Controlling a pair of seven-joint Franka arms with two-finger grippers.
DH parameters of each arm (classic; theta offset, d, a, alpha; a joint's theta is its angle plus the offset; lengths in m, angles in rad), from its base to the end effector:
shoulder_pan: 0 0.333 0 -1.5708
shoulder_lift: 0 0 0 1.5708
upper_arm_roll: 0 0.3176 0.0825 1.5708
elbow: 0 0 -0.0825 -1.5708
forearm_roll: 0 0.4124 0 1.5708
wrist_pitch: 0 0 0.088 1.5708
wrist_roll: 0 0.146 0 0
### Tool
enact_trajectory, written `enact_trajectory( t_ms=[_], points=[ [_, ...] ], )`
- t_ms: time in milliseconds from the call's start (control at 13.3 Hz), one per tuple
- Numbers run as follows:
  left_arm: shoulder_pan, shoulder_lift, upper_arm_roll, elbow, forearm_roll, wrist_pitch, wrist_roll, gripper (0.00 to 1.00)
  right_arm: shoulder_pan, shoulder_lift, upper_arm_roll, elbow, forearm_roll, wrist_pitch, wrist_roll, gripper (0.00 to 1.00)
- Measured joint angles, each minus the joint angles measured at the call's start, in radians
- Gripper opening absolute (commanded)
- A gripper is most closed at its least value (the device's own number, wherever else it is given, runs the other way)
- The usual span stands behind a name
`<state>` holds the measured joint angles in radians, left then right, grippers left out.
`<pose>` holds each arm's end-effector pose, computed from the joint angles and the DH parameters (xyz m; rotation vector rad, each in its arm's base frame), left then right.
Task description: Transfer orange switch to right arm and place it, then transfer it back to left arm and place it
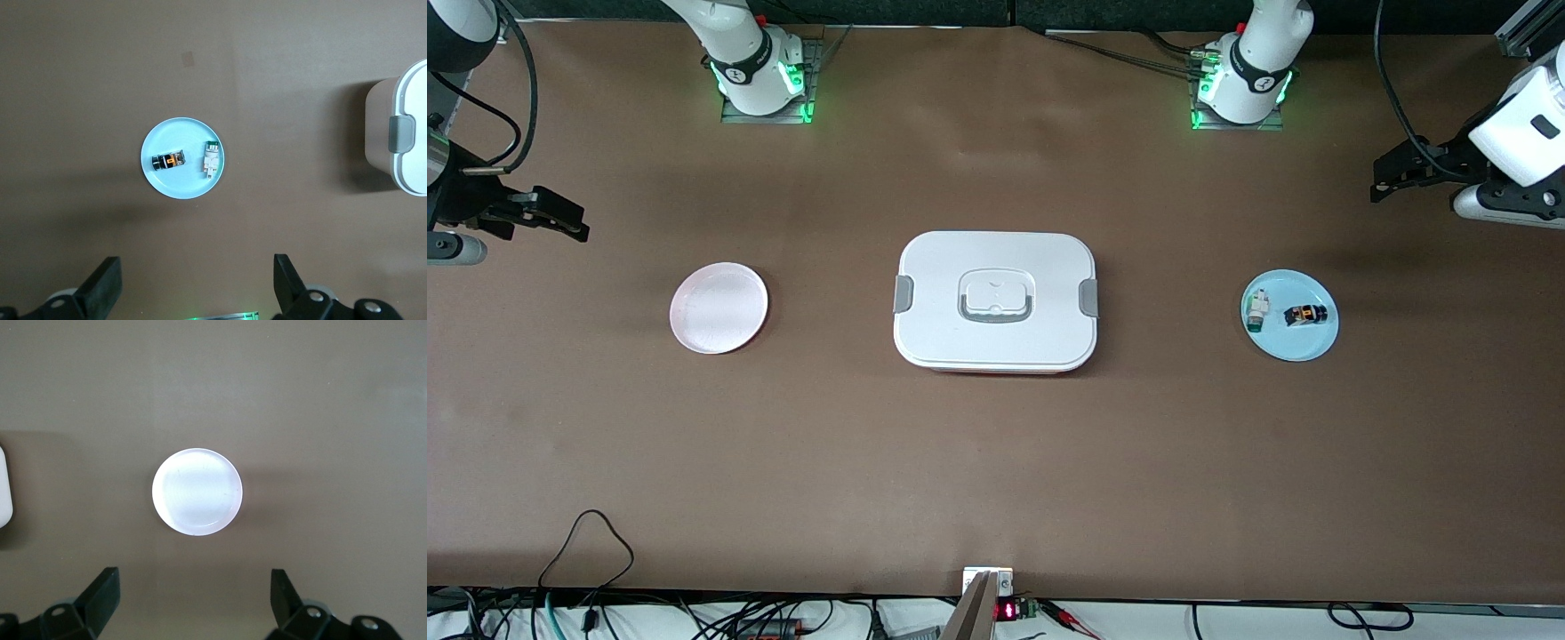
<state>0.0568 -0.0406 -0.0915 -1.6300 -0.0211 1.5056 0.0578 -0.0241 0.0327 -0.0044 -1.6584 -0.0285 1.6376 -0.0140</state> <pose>0.5584 -0.0234 0.5756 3.1171 -0.1447 -0.1308 0.5919 -0.0208 0.5297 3.1130 -0.0184 -0.0842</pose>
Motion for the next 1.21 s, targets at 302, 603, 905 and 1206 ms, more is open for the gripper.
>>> enact_trajectory(
  t_ms=[302,603,905,1206],
  points=[
    [0.013,0.001,0.0,0.0,0.0,0.0,0.0,1.0,0.0,0.0,0.0,0.0,0.0,0.0,0.0,1.0],
    [0.025,0.011,0.0,0.0,0.0,0.0,0.0,1.0,0.0,0.0,0.0,0.0,0.0,0.0,0.0,1.0],
    [0.032,0.041,0.0,-0.007,0.0,-0.047,0.0,1.0,0.0,0.0,0.0,0.0,0.0,0.0,0.0,1.0],
    [0.036,0.137,-0.001,-0.023,0.017,-0.042,0.005,1.0,0.0,0.0,0.0,0.0,0.0,0.0,-0.001,1.0]
  ],
)
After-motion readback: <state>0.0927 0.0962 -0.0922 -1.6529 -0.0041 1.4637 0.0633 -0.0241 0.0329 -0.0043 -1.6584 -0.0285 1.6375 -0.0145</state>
